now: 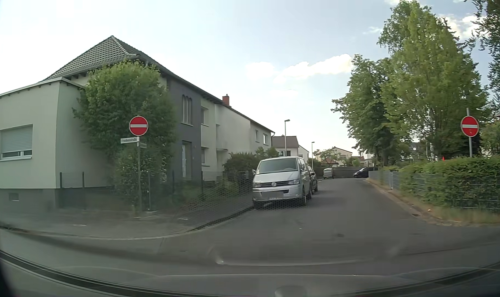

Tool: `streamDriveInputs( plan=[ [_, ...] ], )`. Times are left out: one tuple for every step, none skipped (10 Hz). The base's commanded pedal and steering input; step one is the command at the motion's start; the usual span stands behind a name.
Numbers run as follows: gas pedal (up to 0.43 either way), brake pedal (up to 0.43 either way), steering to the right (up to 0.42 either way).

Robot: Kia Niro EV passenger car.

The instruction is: Follow the waypoints while adhering to traffic rules and regulations

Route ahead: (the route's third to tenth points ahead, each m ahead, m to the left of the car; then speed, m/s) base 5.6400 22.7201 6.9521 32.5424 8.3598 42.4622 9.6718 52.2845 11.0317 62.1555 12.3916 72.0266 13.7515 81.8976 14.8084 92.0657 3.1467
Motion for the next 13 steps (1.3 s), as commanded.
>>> streamDriveInputs(
  plan=[
    [0.0,0.03,-0.585],
    [0.0,0.03,-0.573],
    [0.008,0.03,-0.548],
    [0.028,0.037,-0.533],
    [0.059,0.03,-0.549],
    [0.067,0.03,-0.58],
    [0.079,0.03,-0.618],
    [0.087,0.03,-0.653],
    [0.087,0.03,-0.682],
    [0.098,0.03,-0.712],
    [0.11,0.03,-0.749],
    [0.11,0.03,-0.768],
    [0.15,0.03,-0.778]
  ],
)
